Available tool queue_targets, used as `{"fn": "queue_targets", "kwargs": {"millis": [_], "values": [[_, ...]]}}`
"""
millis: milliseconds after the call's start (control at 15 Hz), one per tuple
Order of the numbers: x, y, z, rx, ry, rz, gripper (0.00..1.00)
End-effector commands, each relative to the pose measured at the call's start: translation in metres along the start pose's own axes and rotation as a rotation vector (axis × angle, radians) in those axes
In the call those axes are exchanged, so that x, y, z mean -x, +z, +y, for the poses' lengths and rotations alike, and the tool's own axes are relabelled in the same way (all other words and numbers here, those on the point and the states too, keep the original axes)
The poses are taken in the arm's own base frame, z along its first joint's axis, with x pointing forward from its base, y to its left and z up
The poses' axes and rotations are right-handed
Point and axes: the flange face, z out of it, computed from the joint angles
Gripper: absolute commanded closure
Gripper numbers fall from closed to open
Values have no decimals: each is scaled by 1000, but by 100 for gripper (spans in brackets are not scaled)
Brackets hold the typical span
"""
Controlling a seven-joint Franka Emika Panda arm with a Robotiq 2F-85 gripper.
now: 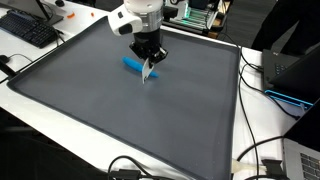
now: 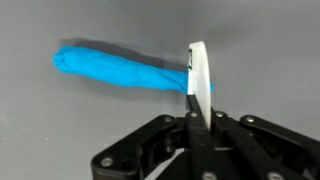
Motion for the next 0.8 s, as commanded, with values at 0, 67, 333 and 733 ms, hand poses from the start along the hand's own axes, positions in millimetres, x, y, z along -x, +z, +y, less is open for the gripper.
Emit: {"fn": "queue_targets", "kwargs": {"millis": [0, 67, 333, 733], "values": [[-10, 14, -3, 15, 8, 19, 99], [-11, 16, -3, 18, 9, 21, 99], [-7, 27, 1, 21, 11, 12, 99], [1, 34, 6, 21, 26, -7, 99]]}}
